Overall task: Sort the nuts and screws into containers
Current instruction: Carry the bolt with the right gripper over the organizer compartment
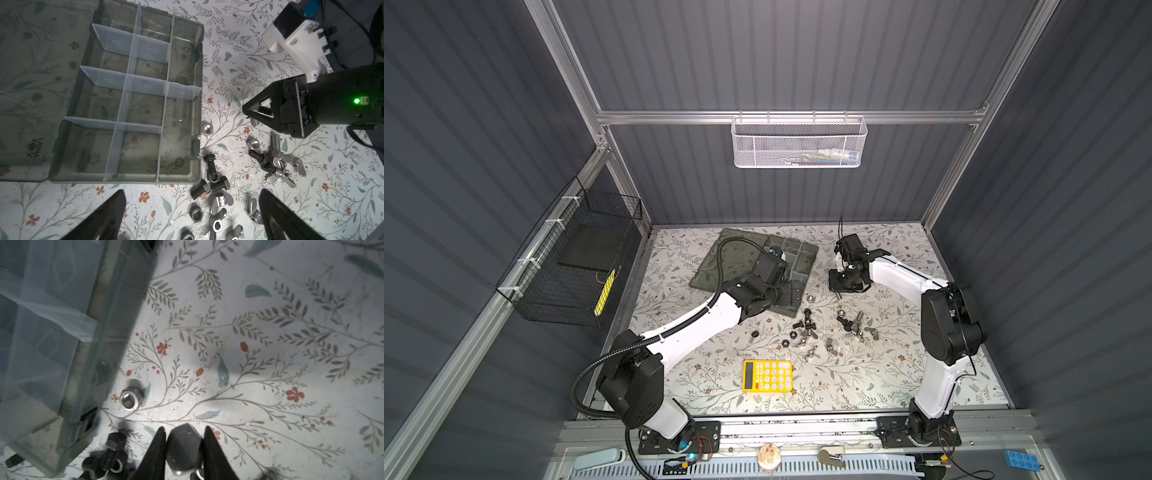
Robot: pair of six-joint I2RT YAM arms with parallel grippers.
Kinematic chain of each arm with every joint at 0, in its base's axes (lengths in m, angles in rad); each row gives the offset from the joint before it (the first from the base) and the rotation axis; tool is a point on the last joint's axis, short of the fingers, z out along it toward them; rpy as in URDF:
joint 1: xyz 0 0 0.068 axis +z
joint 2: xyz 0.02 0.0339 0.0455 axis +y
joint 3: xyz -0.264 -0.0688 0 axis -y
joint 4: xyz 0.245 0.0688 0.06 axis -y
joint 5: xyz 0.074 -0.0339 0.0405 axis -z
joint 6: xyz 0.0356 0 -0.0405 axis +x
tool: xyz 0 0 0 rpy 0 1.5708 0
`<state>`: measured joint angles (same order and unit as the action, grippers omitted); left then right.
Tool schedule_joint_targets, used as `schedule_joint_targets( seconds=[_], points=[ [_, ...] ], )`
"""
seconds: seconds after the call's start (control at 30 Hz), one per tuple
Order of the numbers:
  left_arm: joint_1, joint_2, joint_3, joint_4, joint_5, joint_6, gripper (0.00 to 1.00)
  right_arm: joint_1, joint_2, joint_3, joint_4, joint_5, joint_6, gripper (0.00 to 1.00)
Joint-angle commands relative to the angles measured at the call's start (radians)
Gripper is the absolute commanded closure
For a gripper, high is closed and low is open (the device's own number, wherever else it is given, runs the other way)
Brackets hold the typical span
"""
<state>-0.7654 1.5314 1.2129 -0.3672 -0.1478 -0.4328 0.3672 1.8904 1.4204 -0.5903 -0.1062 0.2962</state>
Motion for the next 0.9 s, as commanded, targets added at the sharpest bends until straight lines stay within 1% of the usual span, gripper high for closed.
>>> schedule_joint_targets(
  seconds=[0.0,0.13,0.27,0.4,0.63,0.73,0.87],
  points=[
    [-0.006,-0.053,0.038,0.000,-0.065,0.080,0.00,0.001,0.013,0.081,-0.020,-0.044,0.025,0.79],
    [-0.004,-0.067,0.039,0.055,-0.076,0.101,0.00,0.001,0.050,0.175,-0.031,-0.071,0.047,0.79],
    [-0.003,-0.067,0.037,0.102,-0.109,0.106,0.00,0.001,0.107,0.278,-0.009,-0.114,0.098,0.79],
    [0.001,-0.056,0.049,0.112,-0.128,0.103,0.00,0.001,0.183,0.381,0.027,-0.173,0.167,0.80],
    [0.011,-0.054,0.060,0.096,-0.138,0.122,0.00,0.002,0.331,0.555,0.058,-0.219,0.255,0.80],
    [0.020,-0.061,0.050,0.094,-0.142,0.126,0.00,0.003,0.380,0.598,0.061,-0.219,0.275,0.80],
    [0.035,-0.064,0.038,0.084,-0.134,0.128,0.00,0.002,0.417,0.606,0.079,-0.217,0.285,0.79]
  ],
)
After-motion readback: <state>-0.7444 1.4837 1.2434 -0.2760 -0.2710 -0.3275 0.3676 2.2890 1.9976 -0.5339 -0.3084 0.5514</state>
